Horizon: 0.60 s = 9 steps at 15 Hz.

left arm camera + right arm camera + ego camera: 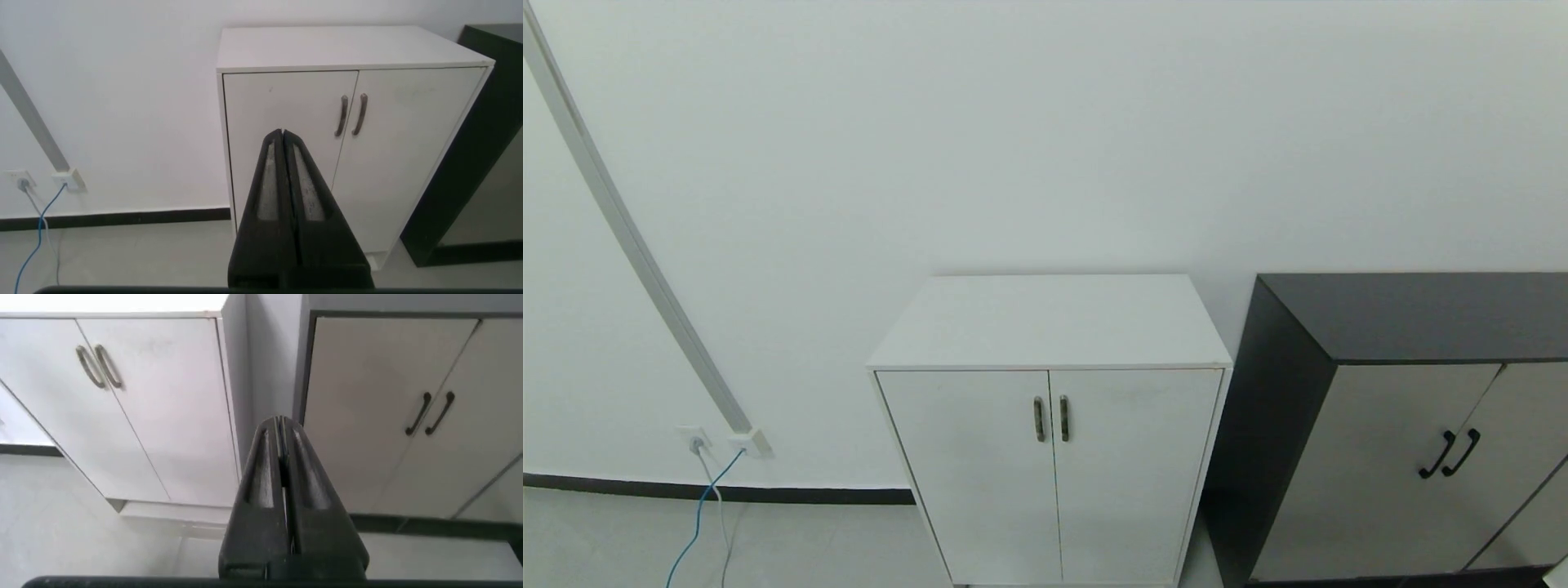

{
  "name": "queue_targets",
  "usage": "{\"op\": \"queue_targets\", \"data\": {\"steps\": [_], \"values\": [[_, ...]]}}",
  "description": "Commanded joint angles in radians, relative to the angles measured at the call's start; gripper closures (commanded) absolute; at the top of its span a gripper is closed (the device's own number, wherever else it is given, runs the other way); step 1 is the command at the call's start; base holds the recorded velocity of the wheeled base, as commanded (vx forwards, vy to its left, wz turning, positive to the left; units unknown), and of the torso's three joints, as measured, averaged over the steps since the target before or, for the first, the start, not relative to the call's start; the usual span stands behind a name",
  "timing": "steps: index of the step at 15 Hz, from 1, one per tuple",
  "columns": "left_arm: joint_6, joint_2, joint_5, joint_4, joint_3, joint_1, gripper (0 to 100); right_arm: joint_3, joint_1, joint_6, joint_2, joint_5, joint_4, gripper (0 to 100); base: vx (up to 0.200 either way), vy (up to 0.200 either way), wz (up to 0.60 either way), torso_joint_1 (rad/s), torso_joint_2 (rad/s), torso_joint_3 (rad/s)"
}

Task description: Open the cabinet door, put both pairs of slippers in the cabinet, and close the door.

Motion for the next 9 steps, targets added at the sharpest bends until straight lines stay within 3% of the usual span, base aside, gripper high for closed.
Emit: {"op": "queue_targets", "data": {"steps": [1, 4, 9], "values": [[0.0, 0.001, 0.0, 0.0, 0.0, 0.0, 100, 0.005, -0.003, 0.0, -0.017, -0.002, 0.001, 100, 0.0, 0.0, 0.0, 0.0, 0.0, 0.0], [0.0, 0.001, 0.0, 0.0, 0.0, 0.0, 100, 0.005, -0.087, -0.006, -0.019, -0.002, 0.001, 100, 0.0, 0.0, 0.0, 0.0, 0.0, 0.0], [0.0, 0.001, 0.0, 0.0, 0.0, 0.002, 100, 0.007, -0.095, 0.006, -0.092, 0.013, -0.002, 100, 0.0, 0.0, 0.0, 0.0, 0.0, 0.0]]}}
